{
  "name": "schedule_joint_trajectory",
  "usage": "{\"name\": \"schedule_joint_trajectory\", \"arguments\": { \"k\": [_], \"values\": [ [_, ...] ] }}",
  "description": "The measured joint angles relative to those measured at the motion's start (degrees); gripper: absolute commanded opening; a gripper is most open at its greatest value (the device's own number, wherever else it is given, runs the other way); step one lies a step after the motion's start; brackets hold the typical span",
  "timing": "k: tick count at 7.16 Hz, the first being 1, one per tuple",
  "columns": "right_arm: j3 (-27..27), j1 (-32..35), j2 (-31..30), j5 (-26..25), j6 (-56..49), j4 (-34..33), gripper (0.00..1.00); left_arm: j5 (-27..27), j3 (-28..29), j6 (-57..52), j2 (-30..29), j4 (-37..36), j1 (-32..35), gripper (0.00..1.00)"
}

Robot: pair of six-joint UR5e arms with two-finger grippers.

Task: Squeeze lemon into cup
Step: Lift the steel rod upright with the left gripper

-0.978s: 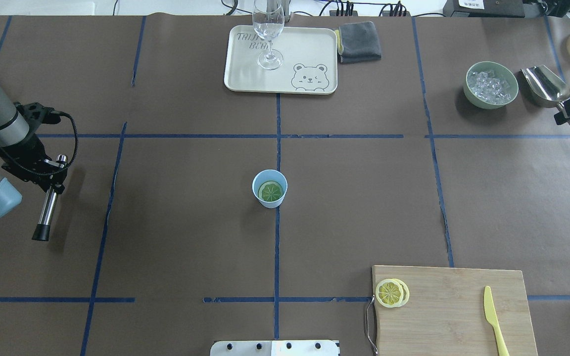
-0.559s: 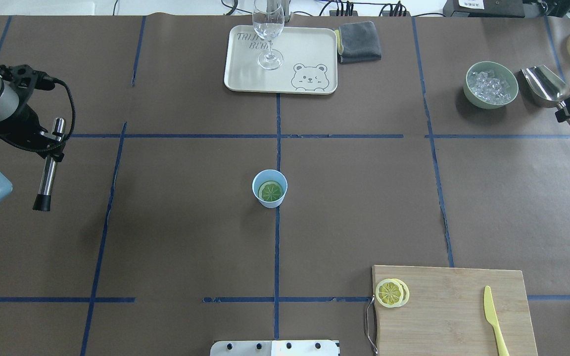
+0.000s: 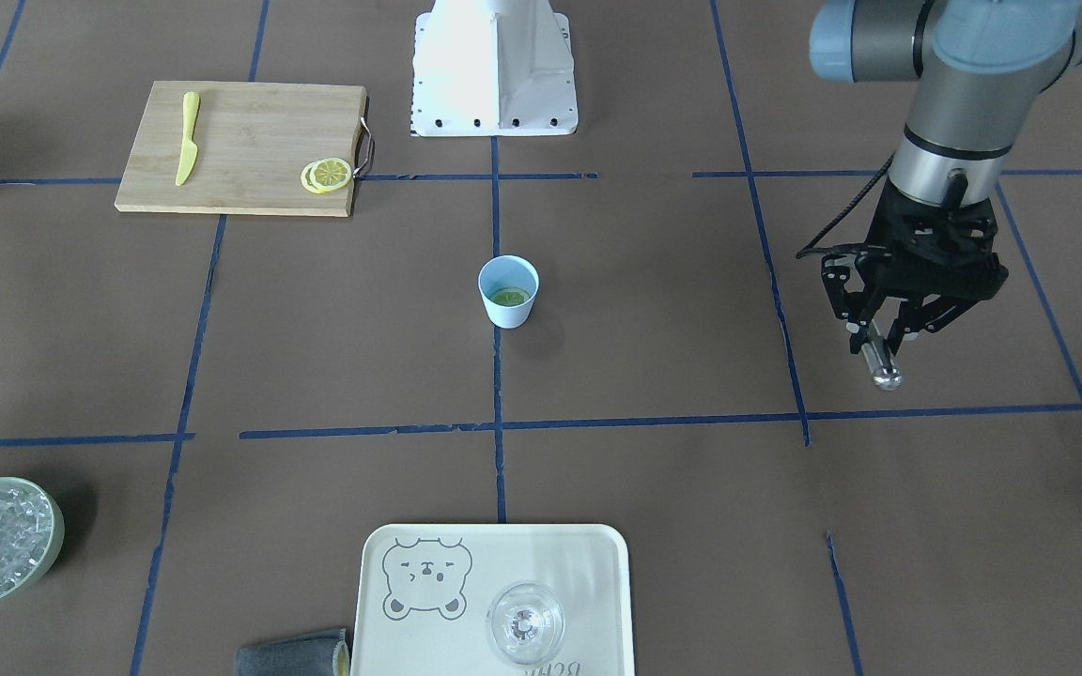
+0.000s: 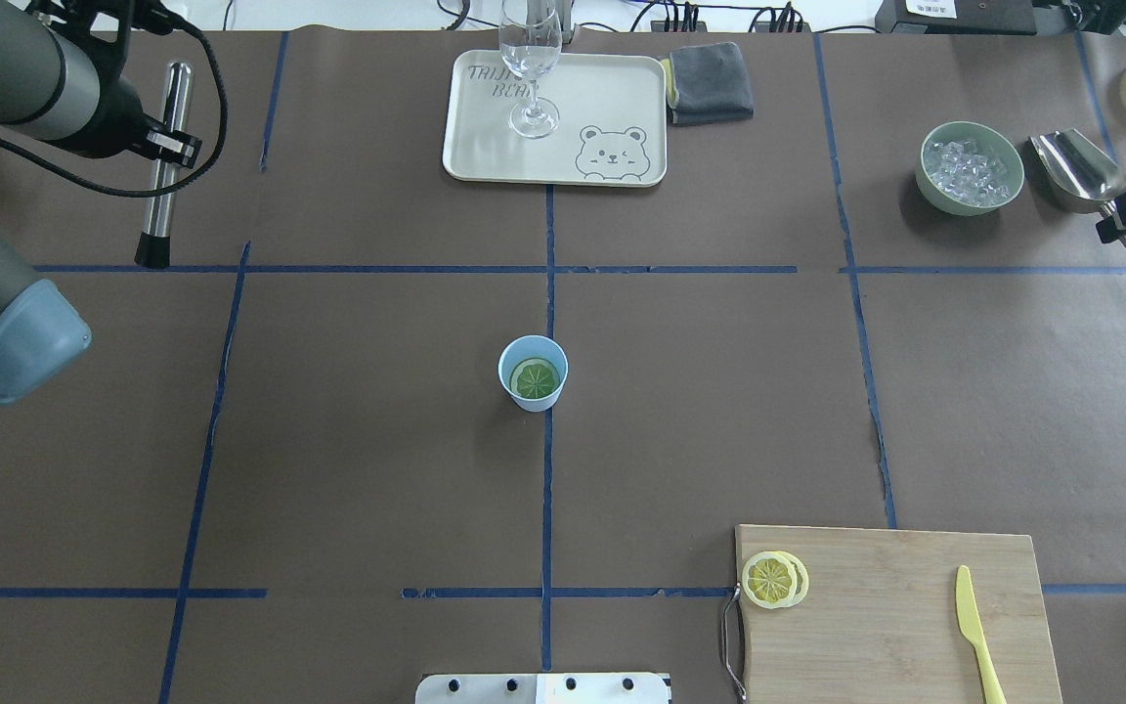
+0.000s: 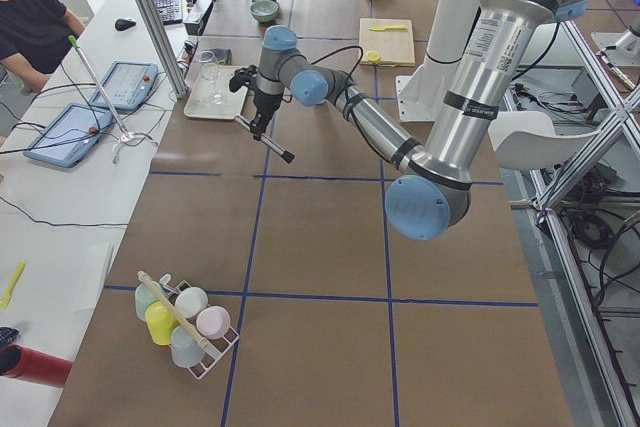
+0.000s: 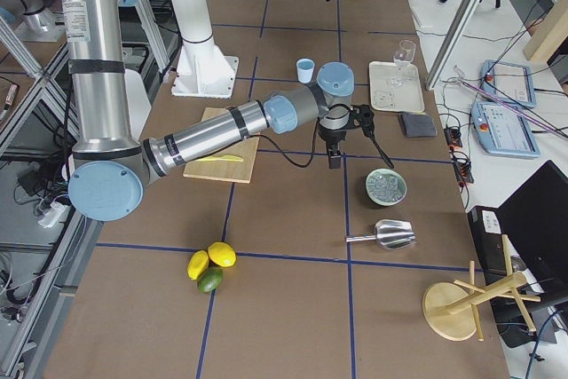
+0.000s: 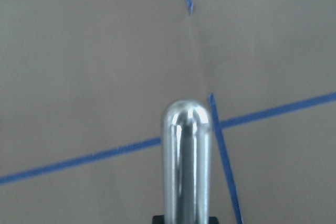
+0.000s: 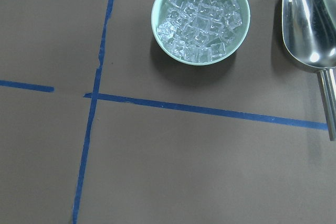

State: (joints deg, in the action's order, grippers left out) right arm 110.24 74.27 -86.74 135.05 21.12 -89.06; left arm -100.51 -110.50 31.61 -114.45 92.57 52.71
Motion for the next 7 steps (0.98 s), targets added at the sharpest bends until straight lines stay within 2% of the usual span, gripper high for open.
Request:
{"name": "schedule_joint_trajectory", "arguments": {
  "k": [1, 2, 5, 6, 7],
  "values": [
    [0.0, 0.0, 0.0, 0.2, 0.0, -0.1, 1.0, 4.6, -1.5, 1.7, -0.9, 2.3, -2.6, 0.0],
    [-0.1, 0.0, 0.1, 0.7, 0.0, -0.2, 1.0, 7.0, -2.2, 5.7, -1.3, 7.0, -4.6, 0.0],
    [-0.2, 0.0, 0.2, 2.0, 0.0, -0.2, 1.0, 11.4, -4.7, 19.0, -1.4, 23.1, -10.8, 0.0],
    [-0.2, 0.0, 0.3, 2.1, 0.0, -0.2, 1.0, 16.1, -5.3, 20.3, -2.0, 24.7, -14.5, 0.0],
    [-0.3, 0.0, 0.3, 2.1, 0.0, -0.2, 1.0, 23.0, -5.3, 21.0, -3.0, 25.5, -19.1, 0.0]
  ]
}}
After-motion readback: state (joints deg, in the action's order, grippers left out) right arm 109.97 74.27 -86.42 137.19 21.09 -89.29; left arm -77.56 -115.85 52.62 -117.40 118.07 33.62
